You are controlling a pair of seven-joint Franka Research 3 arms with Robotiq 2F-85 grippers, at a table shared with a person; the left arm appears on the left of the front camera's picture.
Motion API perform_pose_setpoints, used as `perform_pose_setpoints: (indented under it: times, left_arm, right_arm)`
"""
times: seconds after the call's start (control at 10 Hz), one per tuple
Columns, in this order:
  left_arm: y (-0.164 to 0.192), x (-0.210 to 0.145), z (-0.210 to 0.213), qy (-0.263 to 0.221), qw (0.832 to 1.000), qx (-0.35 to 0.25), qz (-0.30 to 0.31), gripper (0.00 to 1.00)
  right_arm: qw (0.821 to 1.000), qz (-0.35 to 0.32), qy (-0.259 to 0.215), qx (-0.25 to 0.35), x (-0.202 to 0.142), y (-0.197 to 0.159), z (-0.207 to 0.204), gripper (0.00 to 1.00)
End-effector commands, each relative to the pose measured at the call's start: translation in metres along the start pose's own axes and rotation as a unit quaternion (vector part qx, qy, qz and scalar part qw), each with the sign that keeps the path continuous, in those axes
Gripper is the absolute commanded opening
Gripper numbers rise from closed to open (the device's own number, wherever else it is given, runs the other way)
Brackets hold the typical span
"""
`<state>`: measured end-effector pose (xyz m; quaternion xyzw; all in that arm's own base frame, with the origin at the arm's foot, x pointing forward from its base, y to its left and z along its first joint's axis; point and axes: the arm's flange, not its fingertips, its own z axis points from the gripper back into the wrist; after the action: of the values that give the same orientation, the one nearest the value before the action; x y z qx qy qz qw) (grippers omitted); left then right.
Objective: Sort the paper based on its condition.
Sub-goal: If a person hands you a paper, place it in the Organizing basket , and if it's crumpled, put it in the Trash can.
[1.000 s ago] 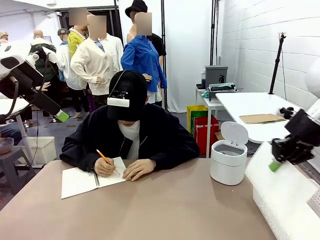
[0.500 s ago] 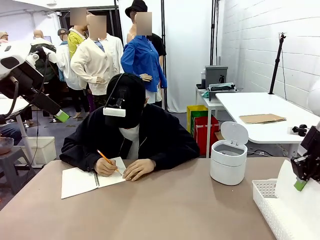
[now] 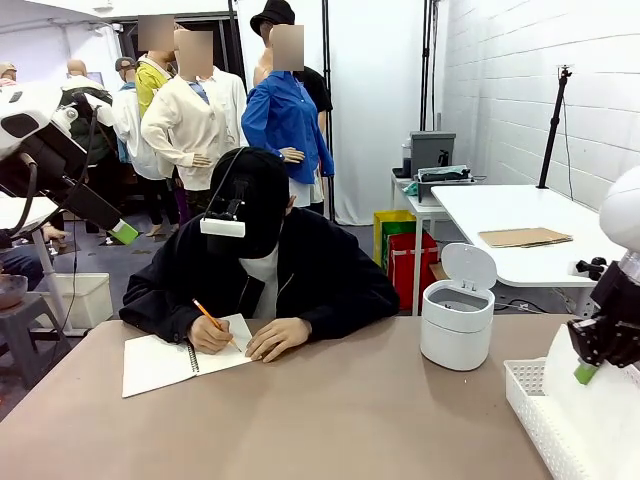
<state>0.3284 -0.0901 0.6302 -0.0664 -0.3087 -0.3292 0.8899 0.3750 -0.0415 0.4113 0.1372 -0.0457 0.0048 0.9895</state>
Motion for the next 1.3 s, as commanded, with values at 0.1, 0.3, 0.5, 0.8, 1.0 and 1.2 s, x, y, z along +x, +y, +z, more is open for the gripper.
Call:
perform_pose_setpoints:
  times: [0.1,0.3,0.5,0.8,1.0,1.2]
  left_arm:
    - [0.000,0.000,0.000,0.000,1.000,0.003,0.001,1.00]
    - [0.000,0.000,0.000,0.000,1.000,0.003,0.001,1.00]
    - [0.000,0.000,0.000,0.000,1.000,0.003,0.001,1.00]
    - [0.000,0.000,0.000,0.000,1.000,0.003,0.001,1.00]
    - [0.000,0.000,0.000,0.000,1.000,0.003,0.001,1.00]
    - [0.000,0.000,0.000,0.000,1.000,0.003,0.001,1.00]
  right_arm:
    - [0.999,0.003,-0.037,0.013,-0.011,0.025,-0.039,0.00]
    - [1.000,0.007,-0.022,0.012,-0.012,0.030,-0.046,0.00]
    - [0.999,-0.035,-0.013,0.027,-0.013,0.033,-0.044,0.00]
    - [1.000,0.010,-0.016,0.013,0.018,0.030,-0.030,0.00]
    - [1.000,0.010,-0.016,0.013,0.018,0.030,-0.030,0.00]
    - [1.000,0.002,-0.015,0.014,0.018,0.030,-0.029,0.05]
